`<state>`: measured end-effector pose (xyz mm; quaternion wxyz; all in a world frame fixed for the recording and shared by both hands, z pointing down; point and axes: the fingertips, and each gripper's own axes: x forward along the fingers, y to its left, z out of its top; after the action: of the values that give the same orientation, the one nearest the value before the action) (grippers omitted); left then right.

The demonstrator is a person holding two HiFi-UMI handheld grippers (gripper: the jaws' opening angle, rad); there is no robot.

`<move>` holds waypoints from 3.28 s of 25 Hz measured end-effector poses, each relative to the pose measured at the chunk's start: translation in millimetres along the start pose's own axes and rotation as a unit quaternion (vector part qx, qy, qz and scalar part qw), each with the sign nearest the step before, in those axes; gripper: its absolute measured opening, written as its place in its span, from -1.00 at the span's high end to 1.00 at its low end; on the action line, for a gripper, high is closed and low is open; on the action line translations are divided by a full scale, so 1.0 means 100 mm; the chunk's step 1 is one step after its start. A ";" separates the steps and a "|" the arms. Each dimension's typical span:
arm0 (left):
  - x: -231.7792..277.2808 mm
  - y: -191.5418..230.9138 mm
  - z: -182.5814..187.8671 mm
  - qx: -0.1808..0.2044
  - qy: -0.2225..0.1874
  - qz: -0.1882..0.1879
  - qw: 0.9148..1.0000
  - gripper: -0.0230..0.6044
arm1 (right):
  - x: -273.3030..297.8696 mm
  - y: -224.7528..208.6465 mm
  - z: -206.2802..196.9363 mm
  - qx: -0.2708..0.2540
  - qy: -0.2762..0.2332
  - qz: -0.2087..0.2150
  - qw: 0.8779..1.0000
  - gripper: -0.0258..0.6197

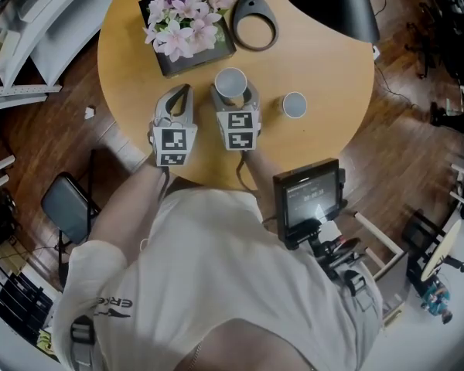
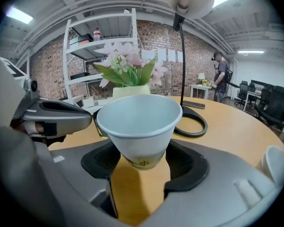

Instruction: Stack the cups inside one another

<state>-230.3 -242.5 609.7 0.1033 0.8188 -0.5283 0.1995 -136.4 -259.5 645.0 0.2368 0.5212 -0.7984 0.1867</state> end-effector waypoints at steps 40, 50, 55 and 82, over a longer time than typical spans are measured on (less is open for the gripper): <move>0.24 -1.98 1.81 0.040 -0.142 -0.004 0.989 0.92 | -2.13 -2.21 0.72 -0.005 -0.138 -0.070 0.988 -0.05; 0.18 -2.09 1.59 0.025 -0.108 0.060 0.992 0.92 | -1.93 -2.20 0.50 -0.016 -0.118 0.008 0.993 -0.05; 0.14 -1.96 1.54 0.030 -0.100 0.069 0.992 0.92 | -1.83 -2.02 0.51 -0.018 -0.113 0.025 0.993 -0.05; 0.25 -1.63 0.73 -0.012 -0.028 0.054 0.998 0.92 | -1.17 -1.46 -0.16 -0.024 -0.020 0.052 0.998 -0.05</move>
<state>-57.5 -221.9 562.1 0.0870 0.7932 -0.5767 0.1753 40.8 -220.0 598.0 0.2231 0.4768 -0.8333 0.1686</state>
